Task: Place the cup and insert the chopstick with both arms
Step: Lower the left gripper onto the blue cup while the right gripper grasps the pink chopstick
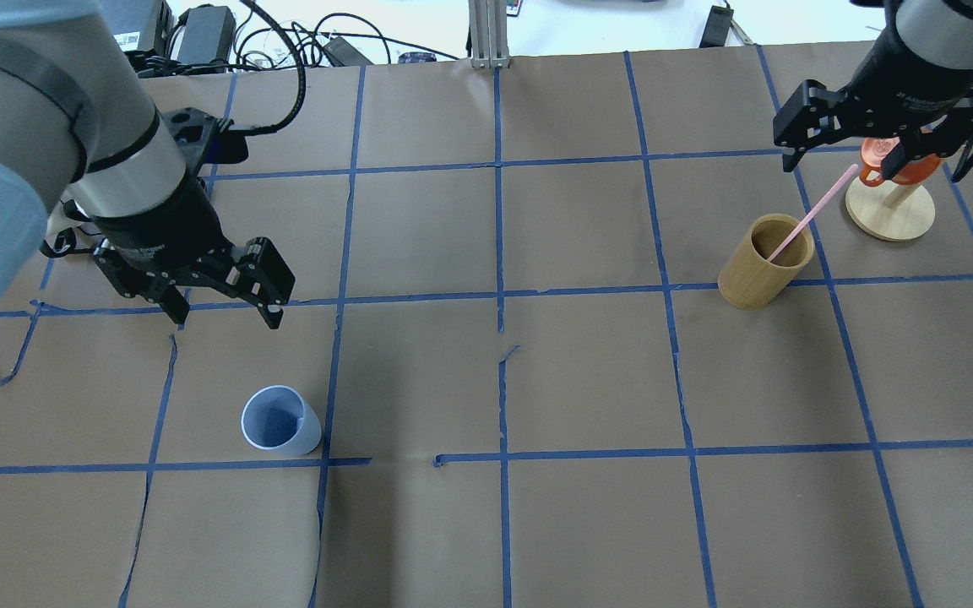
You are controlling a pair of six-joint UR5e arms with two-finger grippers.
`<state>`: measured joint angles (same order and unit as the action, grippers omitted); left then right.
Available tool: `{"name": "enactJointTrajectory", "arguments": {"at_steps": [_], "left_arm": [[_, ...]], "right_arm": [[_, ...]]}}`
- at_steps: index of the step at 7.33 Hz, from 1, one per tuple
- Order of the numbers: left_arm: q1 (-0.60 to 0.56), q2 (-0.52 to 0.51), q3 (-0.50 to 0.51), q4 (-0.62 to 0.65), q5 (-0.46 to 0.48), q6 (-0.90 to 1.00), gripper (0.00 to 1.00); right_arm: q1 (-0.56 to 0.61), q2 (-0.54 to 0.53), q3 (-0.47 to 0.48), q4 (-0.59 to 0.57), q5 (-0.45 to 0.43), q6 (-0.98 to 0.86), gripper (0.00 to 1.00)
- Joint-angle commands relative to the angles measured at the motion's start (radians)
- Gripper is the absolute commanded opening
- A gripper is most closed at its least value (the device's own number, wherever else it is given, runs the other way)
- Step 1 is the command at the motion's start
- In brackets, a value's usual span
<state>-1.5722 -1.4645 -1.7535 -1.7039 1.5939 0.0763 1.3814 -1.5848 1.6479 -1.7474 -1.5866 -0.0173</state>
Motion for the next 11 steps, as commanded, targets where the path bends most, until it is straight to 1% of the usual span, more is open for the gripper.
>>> {"name": "enactJointTrajectory", "arguments": {"at_steps": [1, 2, 3, 4, 5, 6, 7, 8, 9, 10, 11], "left_arm": [[-0.002, -0.005, -0.114, 0.003, -0.002, -0.018, 1.00], [-0.003, -0.004, -0.173, 0.003, -0.002, -0.018, 1.00], [-0.003, -0.008, -0.213, 0.022, -0.040, -0.021, 1.00], [-0.003, -0.010, -0.243, 0.026, -0.081, -0.023, 1.00], [-0.012, -0.016, -0.282, 0.080, -0.081, -0.023, 1.00], [-0.025, -0.023, -0.337, 0.180, -0.077, -0.023, 1.00], [-0.028, -0.031, -0.366, 0.249, -0.072, -0.023, 1.00], [-0.028, -0.036, -0.370, 0.253, -0.071, -0.020, 0.96], [-0.028, -0.036, -0.371, 0.254, -0.066, -0.018, 0.65], [-0.028, -0.039, -0.373, 0.260, -0.065, -0.018, 0.60], [-0.028, -0.040, -0.374, 0.262, -0.048, -0.018, 0.57]], "right_arm": [[-0.025, 0.008, 0.020, -0.058, -0.001, 0.005, 0.99], [-0.066, 0.032, 0.030, -0.113, 0.007, 0.016, 0.96], [-0.109, 0.063, 0.080, -0.191, 0.008, 0.014, 0.98], [-0.119, 0.069, 0.154, -0.293, 0.010, 0.007, 1.00], [-0.122, 0.069, 0.206, -0.395, 0.010, -0.003, 1.00], [-0.122, 0.071, 0.222, -0.415, 0.013, -0.007, 1.00], [-0.122, 0.089, 0.224, -0.434, 0.069, -0.007, 0.99], [-0.123, 0.120, 0.224, -0.469, 0.098, -0.009, 0.89], [-0.124, 0.129, 0.224, -0.500, 0.100, -0.007, 0.81], [-0.127, 0.132, 0.221, -0.503, 0.100, -0.006, 0.71], [-0.139, 0.137, 0.219, -0.506, 0.097, -0.010, 0.70]]}}
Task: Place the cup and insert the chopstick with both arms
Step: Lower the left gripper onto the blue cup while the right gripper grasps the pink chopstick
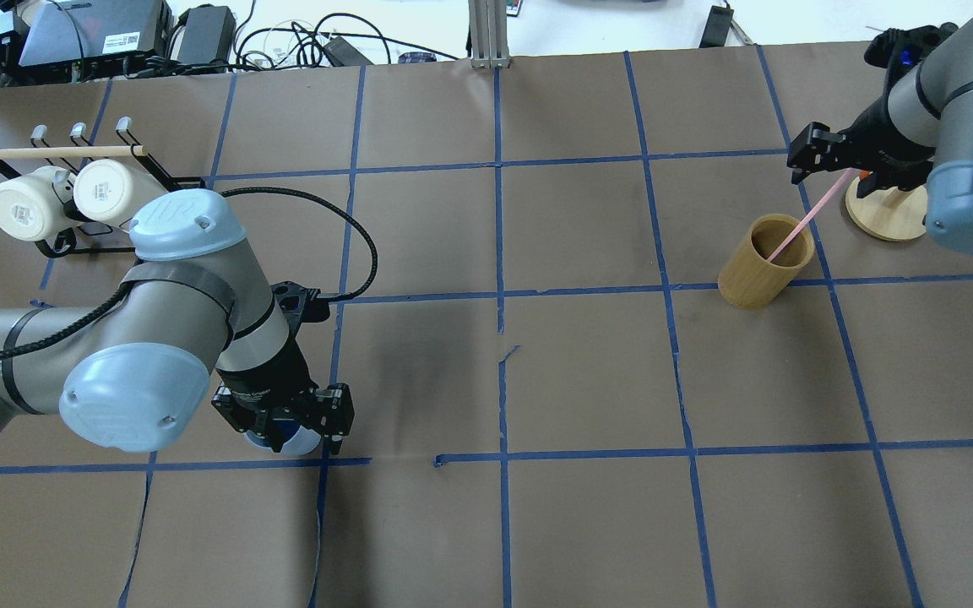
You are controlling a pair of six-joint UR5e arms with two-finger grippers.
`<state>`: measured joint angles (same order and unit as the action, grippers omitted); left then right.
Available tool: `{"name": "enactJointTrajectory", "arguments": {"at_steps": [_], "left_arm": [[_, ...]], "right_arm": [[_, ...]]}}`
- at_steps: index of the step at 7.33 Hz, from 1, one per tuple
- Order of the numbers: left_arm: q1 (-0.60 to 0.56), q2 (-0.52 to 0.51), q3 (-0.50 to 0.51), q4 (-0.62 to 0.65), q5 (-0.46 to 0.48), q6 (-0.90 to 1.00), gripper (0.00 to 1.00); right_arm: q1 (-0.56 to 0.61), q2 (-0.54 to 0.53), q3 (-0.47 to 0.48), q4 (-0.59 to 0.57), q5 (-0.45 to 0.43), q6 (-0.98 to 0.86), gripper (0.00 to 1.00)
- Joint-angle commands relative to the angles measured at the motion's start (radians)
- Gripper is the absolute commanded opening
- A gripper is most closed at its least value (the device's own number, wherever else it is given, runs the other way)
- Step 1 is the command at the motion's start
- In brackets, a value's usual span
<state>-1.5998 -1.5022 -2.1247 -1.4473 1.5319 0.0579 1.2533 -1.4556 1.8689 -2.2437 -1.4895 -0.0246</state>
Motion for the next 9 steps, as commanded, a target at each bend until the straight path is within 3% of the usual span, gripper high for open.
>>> {"name": "enactJointTrajectory", "arguments": {"at_steps": [1, 3, 7, 8, 9], "left_arm": [[0.000, -0.003, -0.001, 0.005, 0.017, -0.001, 0.58], [0.000, -0.003, 0.005, 0.007, 0.019, 0.000, 0.58], [0.000, -0.013, 0.002, 0.091, 0.066, 0.010, 0.59], [0.000, -0.023, -0.004, 0.091, 0.065, 0.007, 0.57], [0.000, -0.026, -0.018, 0.091, 0.066, 0.006, 0.45]], "right_arm": [[-0.015, 0.009, -0.004, -0.025, 0.000, -0.008, 0.70], [-0.017, 0.032, -0.011, -0.063, 0.000, -0.011, 0.66], [-0.017, 0.032, -0.014, -0.063, 0.002, -0.011, 0.33], [-0.017, 0.032, -0.022, -0.063, 0.002, -0.011, 0.33], [-0.017, 0.032, -0.027, -0.063, 0.002, -0.009, 0.33]]}}
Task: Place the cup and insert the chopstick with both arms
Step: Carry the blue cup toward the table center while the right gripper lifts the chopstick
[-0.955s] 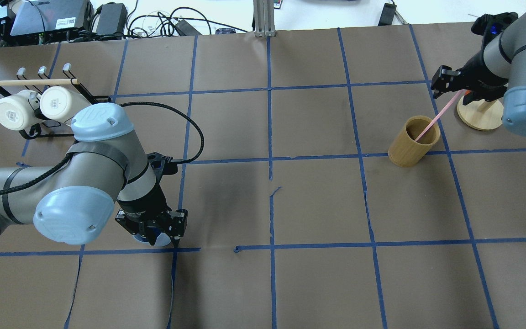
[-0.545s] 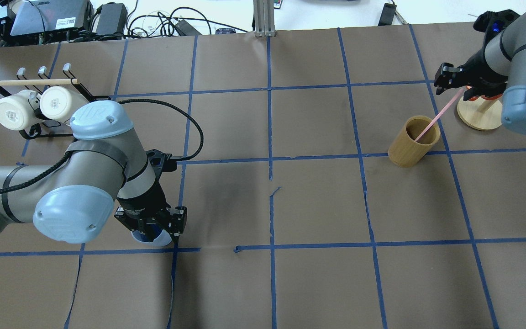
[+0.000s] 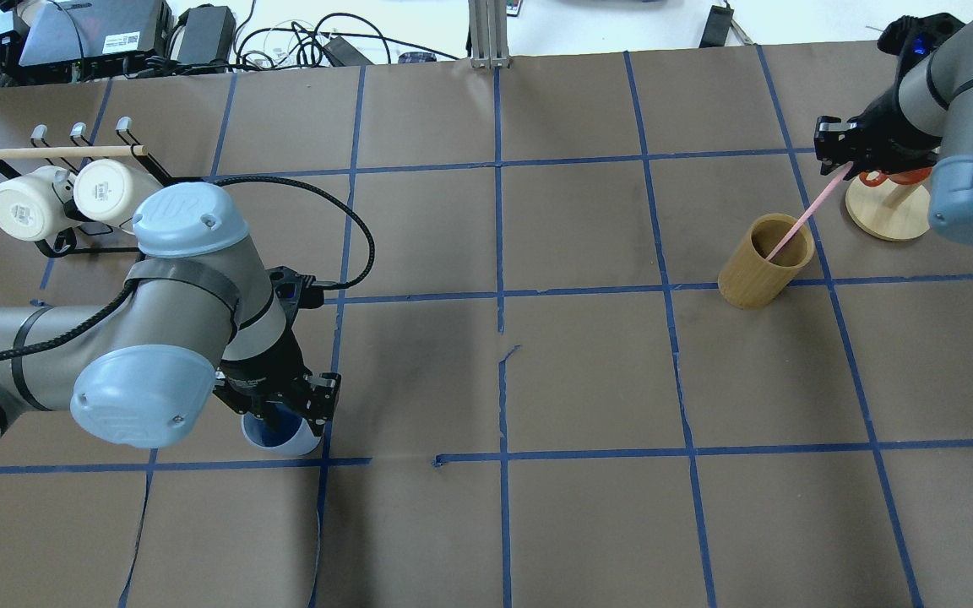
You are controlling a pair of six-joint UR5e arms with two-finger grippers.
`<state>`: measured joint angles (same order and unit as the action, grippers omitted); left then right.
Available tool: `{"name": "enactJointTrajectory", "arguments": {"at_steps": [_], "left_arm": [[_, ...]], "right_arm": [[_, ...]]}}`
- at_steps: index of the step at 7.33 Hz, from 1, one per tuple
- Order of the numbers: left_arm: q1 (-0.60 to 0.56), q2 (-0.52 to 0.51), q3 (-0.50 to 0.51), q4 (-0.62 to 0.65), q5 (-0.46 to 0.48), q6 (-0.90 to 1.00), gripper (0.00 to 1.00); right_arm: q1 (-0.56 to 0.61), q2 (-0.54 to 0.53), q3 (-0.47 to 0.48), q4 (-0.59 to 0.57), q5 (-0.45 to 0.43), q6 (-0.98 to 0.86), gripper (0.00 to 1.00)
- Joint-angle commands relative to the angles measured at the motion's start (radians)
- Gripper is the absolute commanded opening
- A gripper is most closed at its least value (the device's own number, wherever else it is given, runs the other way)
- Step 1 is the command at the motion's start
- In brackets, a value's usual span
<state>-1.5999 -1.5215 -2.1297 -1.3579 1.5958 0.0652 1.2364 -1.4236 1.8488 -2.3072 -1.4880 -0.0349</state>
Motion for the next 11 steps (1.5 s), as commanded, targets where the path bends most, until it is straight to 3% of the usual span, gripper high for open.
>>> {"name": "enactJointTrajectory", "arguments": {"at_steps": [1, 3, 5, 6, 7, 11], "left_arm": [[0.000, -0.008, -0.016, 0.002, -0.002, -0.002, 0.41], [-0.002, -0.014, -0.016, 0.002, 0.000, -0.001, 0.34], [-0.006, -0.019, -0.018, 0.002, 0.004, 0.004, 0.15], [-0.006, -0.019, -0.016, 0.002, 0.012, 0.002, 0.06], [-0.006, -0.019, -0.012, 0.002, 0.018, 0.002, 0.00], [-0.005, -0.025, 0.060, 0.003, -0.008, -0.066, 0.00]], "right_arm": [[0.000, 0.000, -0.008, 0.002, 0.000, 0.001, 0.28], [0.000, -0.001, -0.008, 0.003, 0.002, 0.001, 0.26], [0.000, -0.001, -0.008, 0.005, 0.002, 0.001, 0.26], [0.000, -0.005, -0.008, 0.005, 0.003, 0.001, 0.12], [0.000, -0.008, -0.010, 0.005, 0.005, 0.001, 0.09], [0.003, -0.017, -0.042, 0.017, 0.031, 0.007, 0.06]]}}
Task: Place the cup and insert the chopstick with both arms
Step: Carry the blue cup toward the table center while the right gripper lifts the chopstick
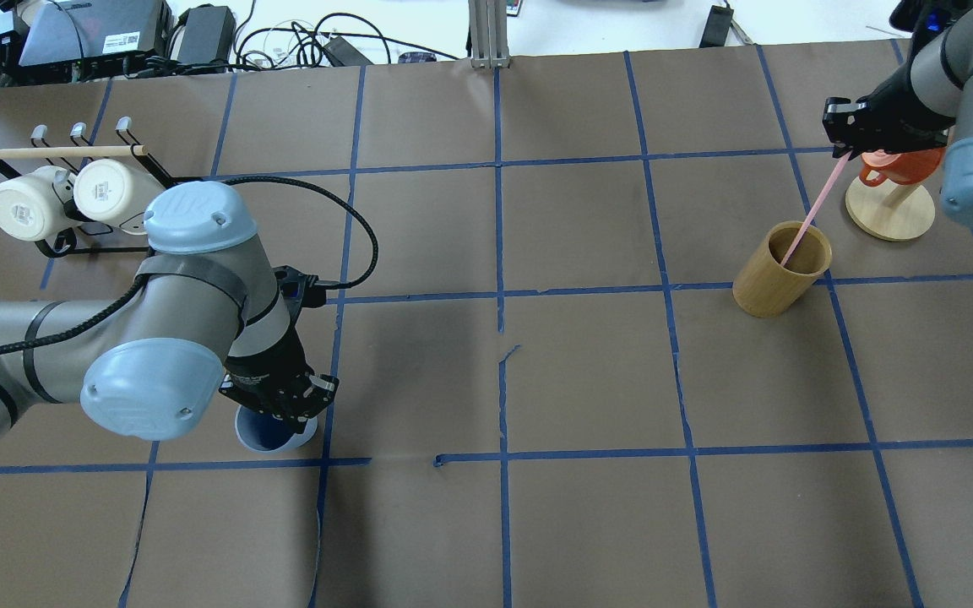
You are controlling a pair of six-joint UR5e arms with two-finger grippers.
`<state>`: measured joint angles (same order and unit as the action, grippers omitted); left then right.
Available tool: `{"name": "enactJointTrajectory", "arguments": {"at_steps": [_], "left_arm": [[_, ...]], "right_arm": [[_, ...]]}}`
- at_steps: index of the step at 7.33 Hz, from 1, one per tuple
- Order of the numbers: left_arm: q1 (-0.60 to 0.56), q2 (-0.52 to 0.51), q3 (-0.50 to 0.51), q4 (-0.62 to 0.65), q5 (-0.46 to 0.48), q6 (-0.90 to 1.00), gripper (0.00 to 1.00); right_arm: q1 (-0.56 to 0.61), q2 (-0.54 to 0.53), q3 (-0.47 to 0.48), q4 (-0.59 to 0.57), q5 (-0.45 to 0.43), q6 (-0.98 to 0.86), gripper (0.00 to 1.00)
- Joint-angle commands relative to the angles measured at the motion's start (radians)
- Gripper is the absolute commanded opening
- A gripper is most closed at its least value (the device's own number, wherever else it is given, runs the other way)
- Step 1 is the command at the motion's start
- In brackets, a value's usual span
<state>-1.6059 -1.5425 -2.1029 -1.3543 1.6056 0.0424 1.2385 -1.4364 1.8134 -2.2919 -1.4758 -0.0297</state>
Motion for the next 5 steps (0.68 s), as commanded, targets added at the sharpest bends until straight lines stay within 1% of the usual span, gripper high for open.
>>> {"name": "enactJointTrajectory", "arguments": {"at_steps": [1, 2, 3, 4, 5], "left_arm": [[0.000, -0.014, 0.062, 0.000, -0.065, -0.132, 0.00], [-0.009, -0.030, 0.087, 0.000, -0.134, -0.203, 0.00], [-0.055, -0.051, 0.118, 0.012, -0.160, -0.296, 0.00], [-0.104, -0.097, 0.165, 0.067, -0.185, -0.414, 0.00], [-0.149, -0.155, 0.211, 0.128, -0.314, -0.546, 0.00]], "right_arm": [[0.002, -0.006, -0.022, 0.011, 0.020, 0.002, 0.06], [0.002, -0.009, -0.052, 0.050, 0.020, 0.002, 0.06], [0.002, -0.009, -0.107, 0.122, 0.019, 0.002, 0.03], [0.002, -0.015, -0.178, 0.235, 0.017, 0.004, 0.00], [0.002, -0.015, -0.228, 0.305, 0.011, 0.004, 0.00]]}}
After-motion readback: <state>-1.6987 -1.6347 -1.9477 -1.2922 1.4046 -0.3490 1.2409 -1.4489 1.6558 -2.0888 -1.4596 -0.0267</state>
